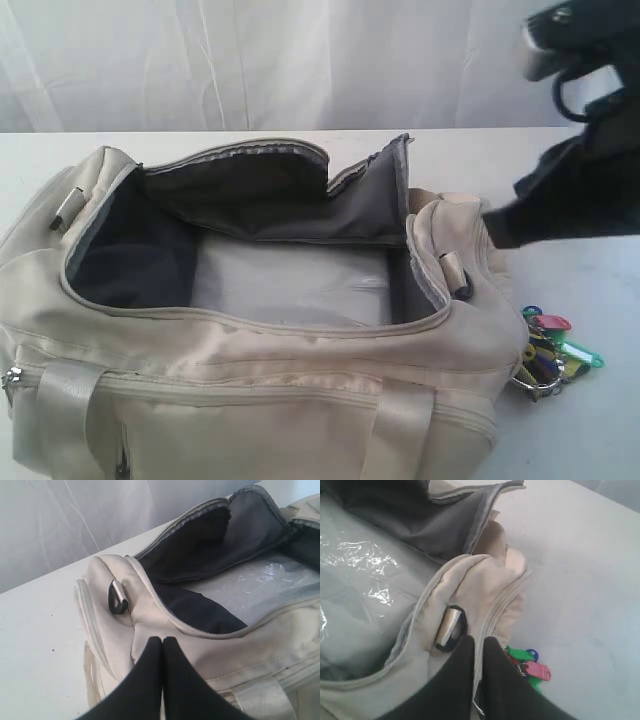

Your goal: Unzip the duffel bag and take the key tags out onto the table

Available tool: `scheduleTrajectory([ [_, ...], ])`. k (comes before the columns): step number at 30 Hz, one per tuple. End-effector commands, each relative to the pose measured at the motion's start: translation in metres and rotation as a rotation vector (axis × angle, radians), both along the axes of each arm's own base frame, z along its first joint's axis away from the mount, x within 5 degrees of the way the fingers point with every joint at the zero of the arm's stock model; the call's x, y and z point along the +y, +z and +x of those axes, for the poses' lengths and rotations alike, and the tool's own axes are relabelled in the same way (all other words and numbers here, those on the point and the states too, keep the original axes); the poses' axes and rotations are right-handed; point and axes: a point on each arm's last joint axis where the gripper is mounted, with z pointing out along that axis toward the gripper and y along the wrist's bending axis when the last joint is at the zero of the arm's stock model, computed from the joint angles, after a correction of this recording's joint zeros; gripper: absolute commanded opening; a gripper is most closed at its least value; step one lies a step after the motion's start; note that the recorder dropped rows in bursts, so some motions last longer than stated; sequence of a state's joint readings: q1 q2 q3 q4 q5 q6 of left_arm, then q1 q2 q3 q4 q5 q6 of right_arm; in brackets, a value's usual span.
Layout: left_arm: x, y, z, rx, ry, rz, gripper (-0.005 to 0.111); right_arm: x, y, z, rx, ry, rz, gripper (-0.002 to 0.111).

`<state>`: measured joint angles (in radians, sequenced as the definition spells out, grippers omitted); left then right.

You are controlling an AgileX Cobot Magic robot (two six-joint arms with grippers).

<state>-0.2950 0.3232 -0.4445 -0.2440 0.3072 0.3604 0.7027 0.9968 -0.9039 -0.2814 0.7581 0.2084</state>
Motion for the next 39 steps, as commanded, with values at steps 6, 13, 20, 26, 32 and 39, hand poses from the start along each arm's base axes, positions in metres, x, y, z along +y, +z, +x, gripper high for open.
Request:
scheduleTrajectory([
  [6, 0.001, -0.017, 0.004, -0.009, 0.024, -0.012, 0.000, -0.047, -0.020, -0.058, -0.117, 0.024, 0.105, 0.000],
  [13, 0.000, -0.019, 0.003, 0.014, 0.016, -0.004, 0.000, -0.050, -0.017, -0.061, -0.131, 0.024, 0.117, 0.000],
  [20, 0.000, -0.019, 0.003, 0.016, 0.016, -0.003, 0.000, -0.050, -0.017, -0.061, -0.131, 0.024, 0.117, 0.000],
  [26, 0.000, -0.019, 0.002, 0.013, 0.015, -0.004, 0.000, -0.050, -0.017, -0.061, -0.131, 0.024, 0.117, 0.000],
  [32, 0.008, -0.013, -0.009, -0.077, 0.082, -0.029, 0.000, -0.050, -0.017, -0.061, -0.131, 0.024, 0.117, 0.000],
  [39, 0.019, -0.006, -0.030, -0.226, 0.226, -0.052, 0.000, -0.050, -0.017, -0.061, -0.131, 0.024, 0.117, 0.000],
])
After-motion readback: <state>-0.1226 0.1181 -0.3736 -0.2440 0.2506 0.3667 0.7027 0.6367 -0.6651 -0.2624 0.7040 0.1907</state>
